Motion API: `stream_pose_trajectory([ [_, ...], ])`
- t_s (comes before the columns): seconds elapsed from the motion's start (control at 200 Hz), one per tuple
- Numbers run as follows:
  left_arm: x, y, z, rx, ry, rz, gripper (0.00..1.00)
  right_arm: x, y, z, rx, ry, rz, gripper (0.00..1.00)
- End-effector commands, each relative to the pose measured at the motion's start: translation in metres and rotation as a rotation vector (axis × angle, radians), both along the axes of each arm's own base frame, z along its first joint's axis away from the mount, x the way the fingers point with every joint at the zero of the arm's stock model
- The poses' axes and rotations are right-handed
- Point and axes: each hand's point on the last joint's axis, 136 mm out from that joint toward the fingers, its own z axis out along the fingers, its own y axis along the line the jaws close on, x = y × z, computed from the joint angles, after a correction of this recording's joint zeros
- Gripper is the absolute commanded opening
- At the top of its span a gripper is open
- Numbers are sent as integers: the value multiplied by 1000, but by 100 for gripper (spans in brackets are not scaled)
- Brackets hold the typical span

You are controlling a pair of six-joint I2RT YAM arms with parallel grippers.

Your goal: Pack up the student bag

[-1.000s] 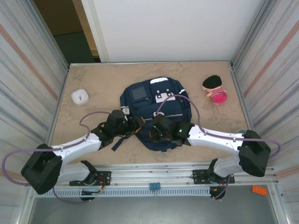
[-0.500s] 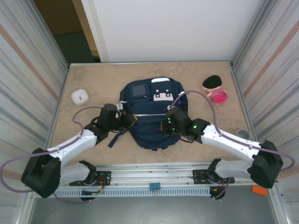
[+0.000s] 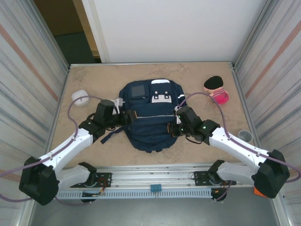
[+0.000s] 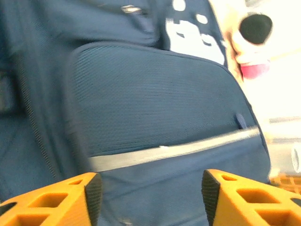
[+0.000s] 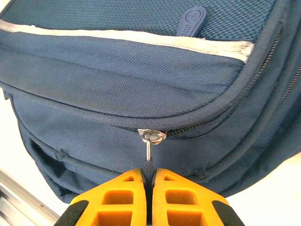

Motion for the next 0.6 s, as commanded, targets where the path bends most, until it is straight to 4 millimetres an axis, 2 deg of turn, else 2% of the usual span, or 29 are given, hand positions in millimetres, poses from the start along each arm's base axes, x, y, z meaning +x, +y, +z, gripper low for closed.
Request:
stream_pose_trajectory([
  [0.0,-5,-16,44,177,-327,-209,67,2,12,8,43,-6,56,0],
  [0.08,-19,-45,63,207,-513,-415,70,3,12,6,56,17,59,0],
  [0.145,-35,-67,68,241,-640,-588,71,5,14,6,73,27,65,0],
  [0.356,-55,-113,38,396,-792,-960,80,8,14,6,108,42,64,0],
  [0.596,-40,-139,12,461,-827,-1076,83,9,16,4,127,59,71,0],
])
